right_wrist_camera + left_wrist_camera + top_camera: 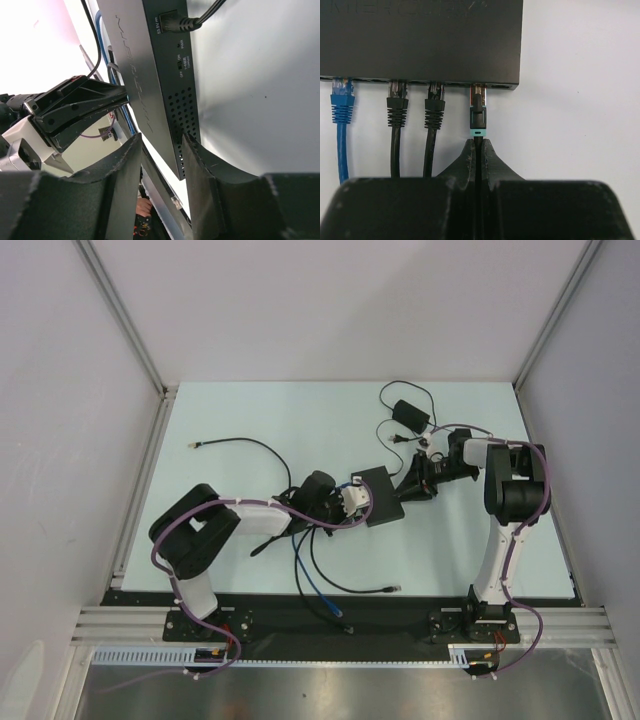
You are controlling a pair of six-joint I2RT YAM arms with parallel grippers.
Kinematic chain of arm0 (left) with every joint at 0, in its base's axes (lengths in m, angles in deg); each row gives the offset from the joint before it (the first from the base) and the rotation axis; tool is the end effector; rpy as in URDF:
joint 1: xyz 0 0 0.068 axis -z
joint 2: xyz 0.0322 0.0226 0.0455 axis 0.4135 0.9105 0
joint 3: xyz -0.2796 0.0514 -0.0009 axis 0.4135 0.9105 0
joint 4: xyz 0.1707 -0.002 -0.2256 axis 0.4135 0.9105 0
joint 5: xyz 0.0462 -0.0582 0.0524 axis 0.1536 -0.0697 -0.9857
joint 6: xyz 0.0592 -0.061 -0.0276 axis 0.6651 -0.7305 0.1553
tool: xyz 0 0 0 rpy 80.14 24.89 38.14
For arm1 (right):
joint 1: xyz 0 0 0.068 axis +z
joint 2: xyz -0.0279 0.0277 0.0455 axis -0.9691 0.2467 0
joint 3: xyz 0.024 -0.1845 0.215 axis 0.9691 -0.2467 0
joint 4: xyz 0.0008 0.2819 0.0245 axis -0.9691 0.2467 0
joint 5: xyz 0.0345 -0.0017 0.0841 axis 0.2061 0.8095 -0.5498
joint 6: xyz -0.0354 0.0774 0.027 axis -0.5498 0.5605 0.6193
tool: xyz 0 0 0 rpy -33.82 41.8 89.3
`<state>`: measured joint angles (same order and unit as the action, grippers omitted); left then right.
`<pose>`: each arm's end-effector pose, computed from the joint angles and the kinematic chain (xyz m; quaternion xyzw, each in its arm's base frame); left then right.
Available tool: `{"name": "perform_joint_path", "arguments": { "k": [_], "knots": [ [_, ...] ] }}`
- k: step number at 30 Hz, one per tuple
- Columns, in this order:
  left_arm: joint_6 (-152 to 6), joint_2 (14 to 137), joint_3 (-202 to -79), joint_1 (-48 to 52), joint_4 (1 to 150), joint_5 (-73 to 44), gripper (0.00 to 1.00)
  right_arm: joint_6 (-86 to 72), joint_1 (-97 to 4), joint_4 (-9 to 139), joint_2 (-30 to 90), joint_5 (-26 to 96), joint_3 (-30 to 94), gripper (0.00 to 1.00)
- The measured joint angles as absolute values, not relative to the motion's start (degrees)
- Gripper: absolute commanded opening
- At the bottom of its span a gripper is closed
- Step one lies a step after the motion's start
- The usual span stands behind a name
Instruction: Insert the plug into the switch port
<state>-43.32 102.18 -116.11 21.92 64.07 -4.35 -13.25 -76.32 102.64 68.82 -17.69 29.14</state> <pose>0.2557 -0.3048 0.1050 0.5322 0.7240 -0.2447 0.3644 0.3933 0.0647 0.0830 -0.0112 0.8662 0.4984 0.0336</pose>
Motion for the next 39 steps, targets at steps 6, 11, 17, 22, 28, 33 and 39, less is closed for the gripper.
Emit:
{"name": "perform_joint_path", "arguments": {
  "k": [6,11,17,22,28,33,39],
  "knots": [
    [-43.38,102.57,-116.68,21.92,65.01,-4.39,0.0,-13.71,-75.71,102.62,69.23,-17.27,29.23,0.39],
    [-44.15,103.6,-119.02,21.88,67.78,-4.31,0.0,-14.3,-75.77,100.89,69.1,-16.75,27.42,0.34],
    [-45.83,104.73,-122.45,21.75,72.68,-4.22,0.0,-12.99,-75.51,97.27,67.64,-15.54,24.75,0.33],
    [-45.98,105.37,-124.5,21.73,75.63,-4.37,0.0,-12.75,-75.38,96.68,67.24,-14.91,24.77,0.33],
    [-44.32,105.54,-125.18,20.0,76.72,-2.6,0.0,-12.79,-75.38,97.81,67.24,-14.14,25.86,0.36],
    [-40.19,106.55,-127.41,16.29,78.27,-0.37,0.0,-12.4,-75.03,99.37,67.42,-14.6,26.74,0.41],
    [-35.19,107.36,-129.7,13.58,79.08,-0.5,0.1,-11.77,-74.07,100.37,69.36,-15.3,31.29,0.47]
  ]
}}
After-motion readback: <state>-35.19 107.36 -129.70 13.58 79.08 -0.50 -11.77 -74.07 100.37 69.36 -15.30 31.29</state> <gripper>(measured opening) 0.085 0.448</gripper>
